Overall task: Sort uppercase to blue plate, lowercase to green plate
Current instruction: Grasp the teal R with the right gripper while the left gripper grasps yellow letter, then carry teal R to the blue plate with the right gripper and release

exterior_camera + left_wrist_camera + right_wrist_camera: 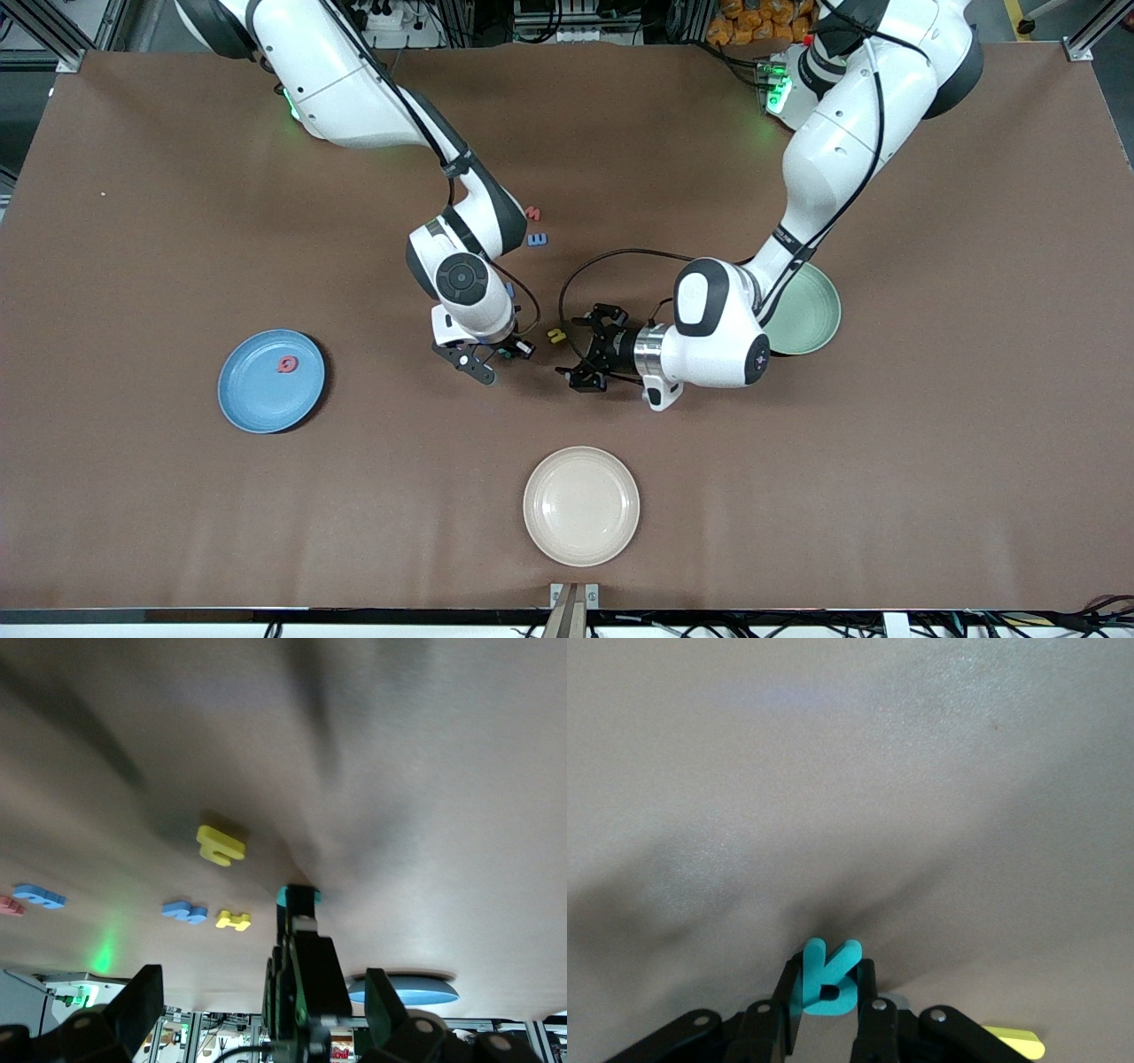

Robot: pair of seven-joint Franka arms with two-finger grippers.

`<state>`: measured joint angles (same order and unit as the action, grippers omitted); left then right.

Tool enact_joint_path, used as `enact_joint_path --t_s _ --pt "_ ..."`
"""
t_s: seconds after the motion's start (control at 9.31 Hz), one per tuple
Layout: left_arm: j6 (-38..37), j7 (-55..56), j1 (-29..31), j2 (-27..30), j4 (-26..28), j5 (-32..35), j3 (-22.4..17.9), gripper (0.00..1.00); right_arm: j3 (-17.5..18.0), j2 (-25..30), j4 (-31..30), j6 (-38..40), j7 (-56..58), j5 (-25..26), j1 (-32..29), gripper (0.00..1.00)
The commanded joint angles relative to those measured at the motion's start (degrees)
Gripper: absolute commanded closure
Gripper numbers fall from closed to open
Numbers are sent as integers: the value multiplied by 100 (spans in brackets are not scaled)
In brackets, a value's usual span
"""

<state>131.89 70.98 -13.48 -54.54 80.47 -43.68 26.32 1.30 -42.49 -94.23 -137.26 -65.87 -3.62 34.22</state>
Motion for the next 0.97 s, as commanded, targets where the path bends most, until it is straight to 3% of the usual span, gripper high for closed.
enact_joint_path --t_s 0.0,0.21,0.43,0.86 --pt "-41 -207 -162 -232 -58 -237 5 0 -32 170 -78 -11 4 -87 -73 100" --pt "-41 -251 -242 -250 -67 -211 -39 0 -513 328 -69 59 362 79 -109 100" --pt "-41 -339 -330 -250 -75 -184 -57 0 -1059 530 -61 619 1562 89 -274 100" --pt "-67 -428 -252 -163 -84 -184 -48 0 -1114 847 -78 1402 3427 80 -1091 100"
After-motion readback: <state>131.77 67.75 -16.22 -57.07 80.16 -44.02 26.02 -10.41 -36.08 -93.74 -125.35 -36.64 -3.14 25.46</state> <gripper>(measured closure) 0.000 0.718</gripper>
